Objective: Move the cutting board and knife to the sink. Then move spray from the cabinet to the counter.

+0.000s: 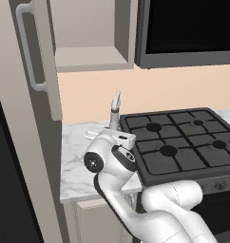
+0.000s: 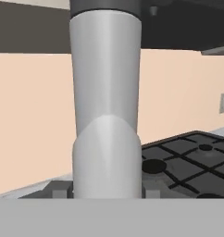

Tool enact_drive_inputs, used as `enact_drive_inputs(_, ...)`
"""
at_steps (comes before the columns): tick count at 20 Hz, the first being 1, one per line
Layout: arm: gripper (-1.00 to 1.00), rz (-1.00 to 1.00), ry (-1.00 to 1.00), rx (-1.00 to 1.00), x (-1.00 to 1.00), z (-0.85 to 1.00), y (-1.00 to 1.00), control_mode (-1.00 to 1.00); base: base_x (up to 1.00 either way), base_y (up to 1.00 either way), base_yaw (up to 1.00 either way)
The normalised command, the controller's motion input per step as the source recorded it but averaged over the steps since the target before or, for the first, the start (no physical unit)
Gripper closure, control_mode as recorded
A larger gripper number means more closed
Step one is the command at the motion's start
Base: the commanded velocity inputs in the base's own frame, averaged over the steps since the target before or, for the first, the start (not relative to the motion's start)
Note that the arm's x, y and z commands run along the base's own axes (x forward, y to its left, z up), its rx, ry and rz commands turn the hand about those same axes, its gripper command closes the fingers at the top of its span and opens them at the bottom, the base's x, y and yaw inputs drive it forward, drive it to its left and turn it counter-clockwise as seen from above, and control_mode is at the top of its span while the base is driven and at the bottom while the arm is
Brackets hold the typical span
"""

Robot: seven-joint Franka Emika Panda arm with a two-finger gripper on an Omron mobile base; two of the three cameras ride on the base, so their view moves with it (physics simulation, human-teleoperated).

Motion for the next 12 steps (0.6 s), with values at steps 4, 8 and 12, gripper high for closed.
enact_drive_inputs(4,1.0,0.0,0.02,0.0,0.46,-0.45,0.06,-1.0,0.0,0.0,0.0)
enact_drive_inputs(8,1.0,0.0,0.03,0.0,0.34,-0.58,0.01,-1.0,0.0,0.0,0.0)
enact_drive_inputs(12,1.0,0.0,0.0,0.0,0.3,-0.57,0.0,-1.0,0.0,0.0,0.0)
